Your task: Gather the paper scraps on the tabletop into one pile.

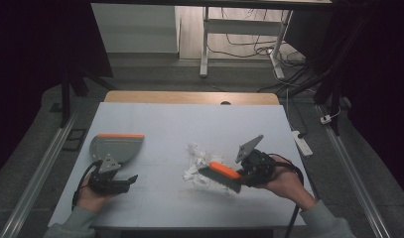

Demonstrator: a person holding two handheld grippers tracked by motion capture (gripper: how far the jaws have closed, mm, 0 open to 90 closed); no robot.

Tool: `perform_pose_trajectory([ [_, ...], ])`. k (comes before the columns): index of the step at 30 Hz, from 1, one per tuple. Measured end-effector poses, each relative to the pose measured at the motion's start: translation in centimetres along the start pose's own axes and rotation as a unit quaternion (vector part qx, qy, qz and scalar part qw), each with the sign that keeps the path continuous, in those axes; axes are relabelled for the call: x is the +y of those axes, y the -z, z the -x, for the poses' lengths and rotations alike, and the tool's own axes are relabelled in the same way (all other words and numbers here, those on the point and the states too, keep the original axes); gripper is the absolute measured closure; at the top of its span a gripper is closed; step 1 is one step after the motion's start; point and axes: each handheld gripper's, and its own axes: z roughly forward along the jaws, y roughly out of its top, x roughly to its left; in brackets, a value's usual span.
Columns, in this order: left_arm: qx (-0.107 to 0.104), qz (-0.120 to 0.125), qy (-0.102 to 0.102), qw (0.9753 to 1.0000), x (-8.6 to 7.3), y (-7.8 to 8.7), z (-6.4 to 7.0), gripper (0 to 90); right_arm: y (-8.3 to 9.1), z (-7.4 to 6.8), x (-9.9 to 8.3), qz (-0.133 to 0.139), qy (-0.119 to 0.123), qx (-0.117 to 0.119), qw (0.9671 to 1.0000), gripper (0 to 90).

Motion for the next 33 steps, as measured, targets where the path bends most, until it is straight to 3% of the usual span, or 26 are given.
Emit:
perform_pose_trajectory([
  [2, 0.000, 0.000, 0.001, 1.0000, 0.0, 0.0, 0.0, 27.9, -1.1, -0.4, -0.8, -0.039, 0.007, 0.011, 0.9992, 70.3],
  [5, 0.001, -0.001, 0.000, 1.0000, 0.0, -0.1, 0.1, 27.8, -2.5, -0.5, -1.1, -0.061, 0.014, 0.018, 0.9979, 70.3],
  [12, 0.002, 0.000, 0.003, 1.0000, 0.0, -0.1, 0.0, 27.9, -4.2, 1.6, 1.5, -0.034, 0.038, -0.003, 0.9987, 70.3],
  [15, 0.001, 0.000, 0.004, 1.0000, -0.1, -0.1, 0.0, 27.9, -4.6, 2.4, 2.6, 0.007, 0.063, -0.030, 0.9975, 70.3],
  [17, 0.000, 0.001, 0.004, 1.0000, -0.1, -0.1, 0.0, 28.0, -4.4, 2.7, 3.2, 0.030, 0.060, -0.027, 0.9973, 70.3],
  [20, 0.000, 0.001, 0.004, 1.0000, -0.1, 0.0, 0.0, 28.0, -3.1, 2.6, 3.4, 0.070, 0.047, -0.036, 0.9958, 70.3],
  [24, -0.001, 0.000, 0.002, 1.0000, -0.1, -0.1, 0.0, 28.1, -0.9, 2.6, 2.5, 0.135, 0.011, -0.041, 0.9900, 70.3],
  [28, 0.001, 0.000, 0.000, 1.0000, 0.0, 0.0, 0.1, 28.1, 0.2, 2.7, 1.6, 0.148, -0.016, -0.059, 0.9870, 70.2],
  [33, 0.001, 0.001, 0.002, 1.0000, 0.0, 0.0, 0.1, 28.1, 0.1, 3.4, 0.8, 0.154, -0.052, -0.078, 0.9836, 70.2],
])
